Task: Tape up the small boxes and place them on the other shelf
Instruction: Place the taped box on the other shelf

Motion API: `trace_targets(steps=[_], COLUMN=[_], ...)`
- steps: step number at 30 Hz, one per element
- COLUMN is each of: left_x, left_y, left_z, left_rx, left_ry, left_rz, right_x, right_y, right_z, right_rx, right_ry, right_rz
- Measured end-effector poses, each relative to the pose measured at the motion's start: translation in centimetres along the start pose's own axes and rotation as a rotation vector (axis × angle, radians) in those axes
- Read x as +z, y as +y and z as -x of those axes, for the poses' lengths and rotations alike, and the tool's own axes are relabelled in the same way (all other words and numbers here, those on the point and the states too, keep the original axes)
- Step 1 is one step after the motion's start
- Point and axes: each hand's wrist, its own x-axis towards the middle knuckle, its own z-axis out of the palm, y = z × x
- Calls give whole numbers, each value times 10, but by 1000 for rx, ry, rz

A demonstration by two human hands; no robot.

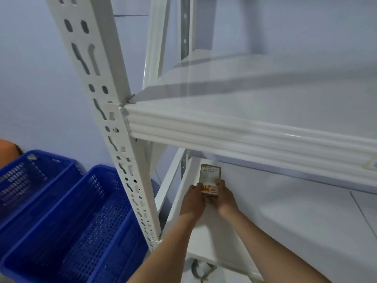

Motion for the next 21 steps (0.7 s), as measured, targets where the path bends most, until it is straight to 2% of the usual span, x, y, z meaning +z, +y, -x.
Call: trace_targets(steps=[3,7,12,17,21], left_x=[6,8,18,13,12], left_y=[-6,-11,-29,-25,-21], left_z=[-4,-1,-7,-21,-43], left_rx=[104,226,262,195,155], left_ry=[73,112,174,139,199], left_rz=[-72,-125,-154,-239,-328], right_x=[5,19,32,42,42], right_y=[-3,0,-3,-9,-15], right_z=[0,1,-1,-22,-42], right_rx=[-37,-116,-132,-256,-318], right_ry=[90,189,189,195,176], right_rz=[191,253,286,413,474])
